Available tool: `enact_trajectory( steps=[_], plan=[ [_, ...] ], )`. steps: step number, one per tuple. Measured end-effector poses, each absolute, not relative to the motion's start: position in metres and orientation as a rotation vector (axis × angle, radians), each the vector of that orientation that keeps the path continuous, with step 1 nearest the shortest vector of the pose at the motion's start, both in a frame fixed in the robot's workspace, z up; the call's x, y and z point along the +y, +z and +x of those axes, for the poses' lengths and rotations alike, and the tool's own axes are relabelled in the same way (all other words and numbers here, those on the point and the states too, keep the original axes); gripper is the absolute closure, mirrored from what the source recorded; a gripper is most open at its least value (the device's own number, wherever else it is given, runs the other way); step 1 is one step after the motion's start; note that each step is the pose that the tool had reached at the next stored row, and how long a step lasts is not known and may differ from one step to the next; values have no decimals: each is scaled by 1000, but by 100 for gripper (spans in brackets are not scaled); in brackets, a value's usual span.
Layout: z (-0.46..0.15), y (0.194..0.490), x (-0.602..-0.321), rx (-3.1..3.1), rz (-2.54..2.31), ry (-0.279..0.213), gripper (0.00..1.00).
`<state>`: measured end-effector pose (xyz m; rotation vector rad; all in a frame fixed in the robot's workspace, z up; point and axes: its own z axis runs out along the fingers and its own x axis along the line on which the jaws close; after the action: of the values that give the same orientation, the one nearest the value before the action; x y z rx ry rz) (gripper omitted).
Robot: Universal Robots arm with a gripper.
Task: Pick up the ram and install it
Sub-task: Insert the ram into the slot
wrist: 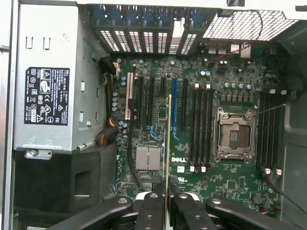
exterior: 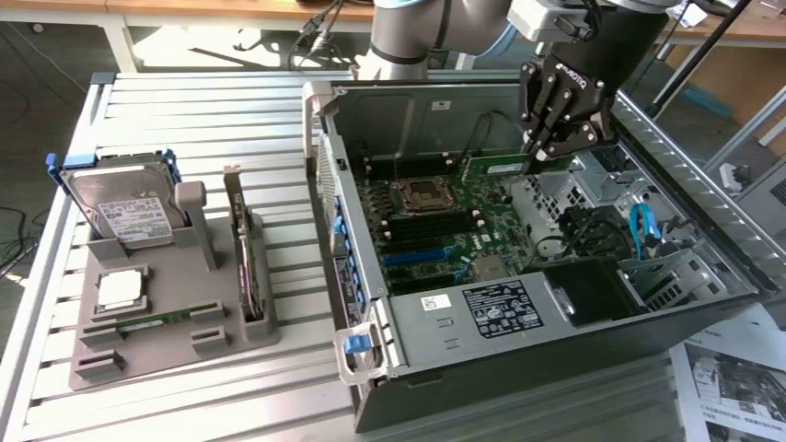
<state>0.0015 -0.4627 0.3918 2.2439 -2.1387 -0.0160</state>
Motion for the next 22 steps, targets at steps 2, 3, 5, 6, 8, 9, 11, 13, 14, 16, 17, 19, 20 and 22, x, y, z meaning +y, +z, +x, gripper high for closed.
enact_trajectory(
  steps=[2, 3, 5, 6, 8, 9, 11, 13, 14, 16, 17, 19, 20, 22],
  plan=[
    [1, 373, -463, -2138, 2244, -16, 85],
    [1, 370, -463, -2138, 2244, -16, 85],
    [1, 363, -463, -2138, 2244, -16, 85],
    [2, 359, -461, -2138, 2244, -16, 85],
    [1, 350, -458, -2139, 2244, -17, 85],
    [1, 348, -457, -2138, 2244, -17, 85],
    [1, 343, -456, -2138, 2244, -16, 85],
    [1, 339, -455, -2138, 2244, -16, 85],
    [1, 338, -455, -2138, 2244, -16, 85],
    [0, 330, -455, -2138, 2244, -16, 85],
    [0, 328, -454, -2138, 2244, -16, 85],
    [-1, 324, -453, -2138, 2244, -16, 85],
    [-2, 322, -451, -2138, 2243, -16, 85],
    [-6, 317, -447, -2138, 2244, -16, 85]
  ],
)
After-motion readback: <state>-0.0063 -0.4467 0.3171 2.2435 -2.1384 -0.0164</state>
